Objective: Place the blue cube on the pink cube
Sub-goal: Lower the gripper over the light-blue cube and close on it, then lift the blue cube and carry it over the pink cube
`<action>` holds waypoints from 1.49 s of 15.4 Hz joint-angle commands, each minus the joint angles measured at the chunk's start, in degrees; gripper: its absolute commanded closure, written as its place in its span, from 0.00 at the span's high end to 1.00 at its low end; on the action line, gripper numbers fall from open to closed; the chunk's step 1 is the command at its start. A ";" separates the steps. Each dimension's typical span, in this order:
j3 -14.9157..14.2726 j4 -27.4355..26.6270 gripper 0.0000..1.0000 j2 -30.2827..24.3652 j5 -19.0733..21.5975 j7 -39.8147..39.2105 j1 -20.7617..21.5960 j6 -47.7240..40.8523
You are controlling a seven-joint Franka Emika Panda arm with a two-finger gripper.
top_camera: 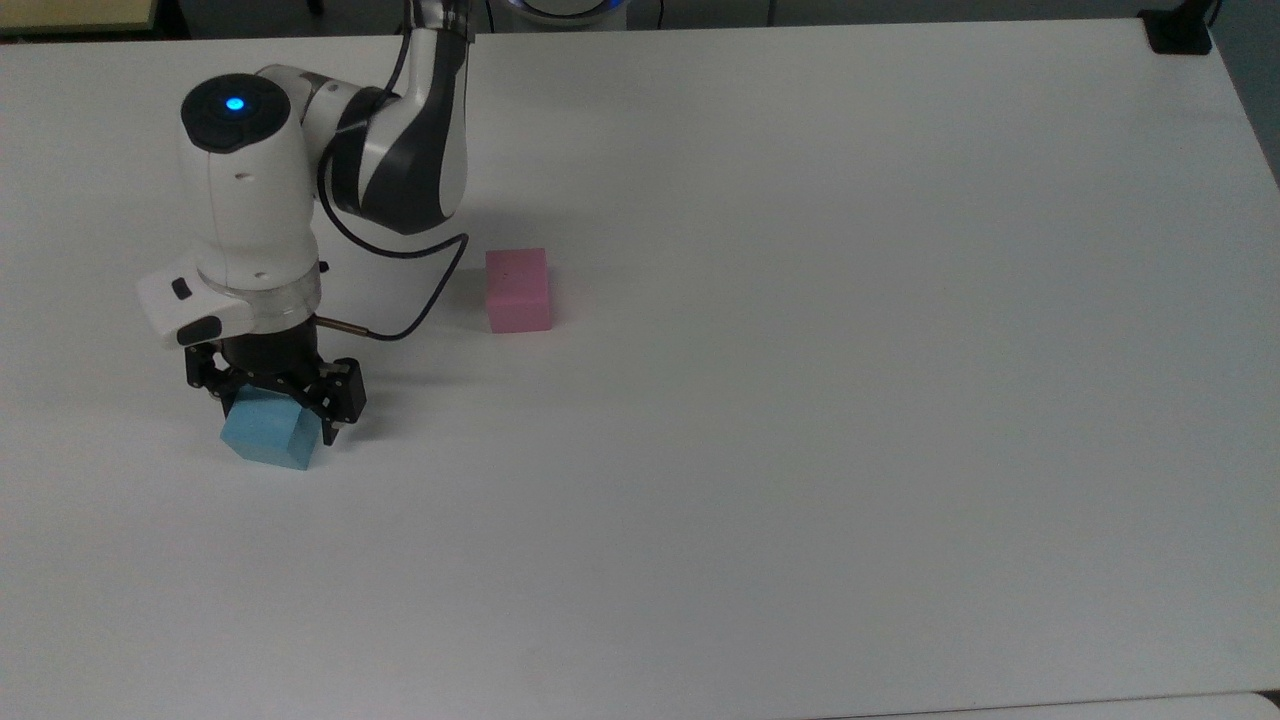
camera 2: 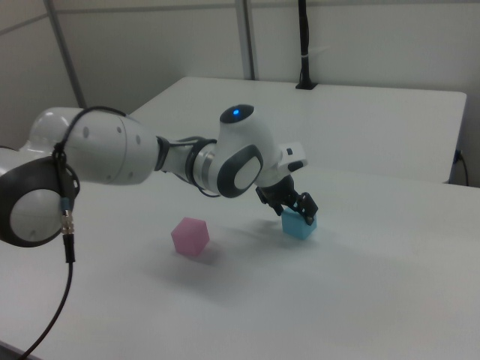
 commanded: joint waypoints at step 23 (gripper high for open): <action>6.54 -34.46 0.47 -34.33 -3.47 2.29 8.73 -4.99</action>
